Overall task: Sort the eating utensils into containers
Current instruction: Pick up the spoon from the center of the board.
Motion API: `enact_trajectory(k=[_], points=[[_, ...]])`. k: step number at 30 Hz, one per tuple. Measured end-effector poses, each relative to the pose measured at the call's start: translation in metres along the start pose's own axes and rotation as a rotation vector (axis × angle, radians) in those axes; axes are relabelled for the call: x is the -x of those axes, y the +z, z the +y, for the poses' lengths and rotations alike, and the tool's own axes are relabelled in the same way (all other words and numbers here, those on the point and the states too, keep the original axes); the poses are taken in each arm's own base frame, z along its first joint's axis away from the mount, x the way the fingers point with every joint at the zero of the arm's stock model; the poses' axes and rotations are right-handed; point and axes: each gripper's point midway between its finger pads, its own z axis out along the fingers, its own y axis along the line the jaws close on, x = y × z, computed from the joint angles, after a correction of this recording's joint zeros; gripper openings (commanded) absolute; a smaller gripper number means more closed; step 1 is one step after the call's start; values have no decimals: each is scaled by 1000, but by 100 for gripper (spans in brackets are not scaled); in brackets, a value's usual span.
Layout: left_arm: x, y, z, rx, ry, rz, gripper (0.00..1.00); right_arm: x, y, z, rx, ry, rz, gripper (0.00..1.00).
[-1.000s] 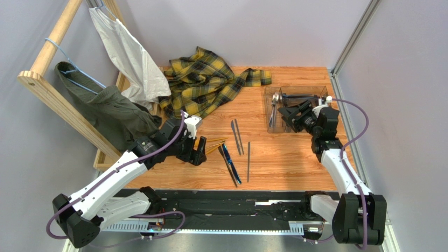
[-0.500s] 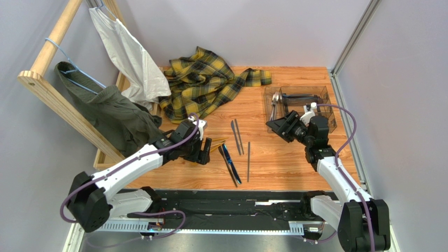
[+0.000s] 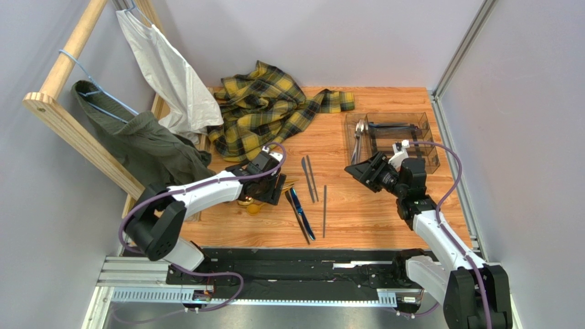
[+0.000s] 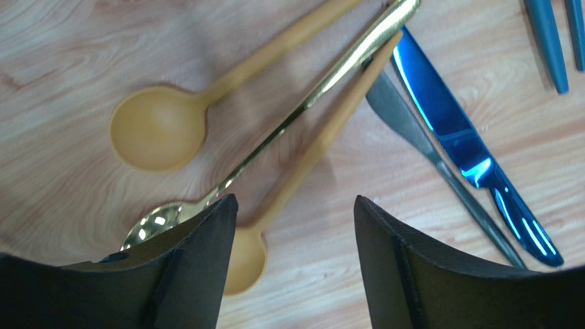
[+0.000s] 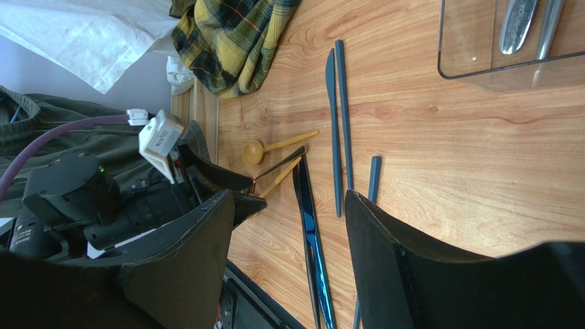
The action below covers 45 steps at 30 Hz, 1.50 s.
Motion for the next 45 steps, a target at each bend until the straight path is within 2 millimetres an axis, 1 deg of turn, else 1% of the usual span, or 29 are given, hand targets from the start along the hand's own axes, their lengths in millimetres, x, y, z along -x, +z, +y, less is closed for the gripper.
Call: enact_trajectory(k=[5,8,9,11,12,14,15,16,17,19,20,25,28,31,34,36,38,45], points=[[4,19,-3,8,16,22,58,3,-2,5,10,-23,-21,67],[1,27,-1,16,22,38,46,2,-3,3,7,-27,-23,67],[2,28,-2,15,24,36,39,1,-3,2,3,-26,-21,67],[5,30,-3,16,26,31,34,-1,-3,-2,-4,-24,-19,67],[7,31,-3,14,31,27,30,-2,-3,-3,-8,-22,-15,67],[8,32,-4,14,32,22,27,-5,-4,-6,-13,-19,-11,67],[9,33,-4,15,32,21,21,-6,-4,-7,-15,-18,-10,67],[9,33,-4,14,32,19,17,-6,-5,-7,-16,-17,-9,67],[10,33,-4,13,35,17,9,-6,-5,-7,-15,-18,-11,67],[10,34,-4,12,32,13,2,-6,-5,-6,-13,-20,-13,67],[10,33,-4,10,32,11,0,-5,-5,-5,-12,-21,-14,67],[9,31,-5,-2,34,0,0,-6,-6,-6,-13,-22,-12,67],[3,22,-9,-34,45,-5,0,-9,-6,-9,-25,-25,0,67],[3,10,-18,-72,62,-32,0,-13,-7,-10,-30,-24,14,67],[11,-9,-35,-135,89,-85,0,-17,-8,-5,-17,-33,27,68],[16,-25,-49,-185,109,-125,0,-23,-7,-1,-7,-44,47,69],[18,-35,-61,-226,128,-147,0,-29,-5,4,3,-52,72,69],[20,-69,-114,-369,223,-191,0,-61,4,27,60,-68,194,68]])
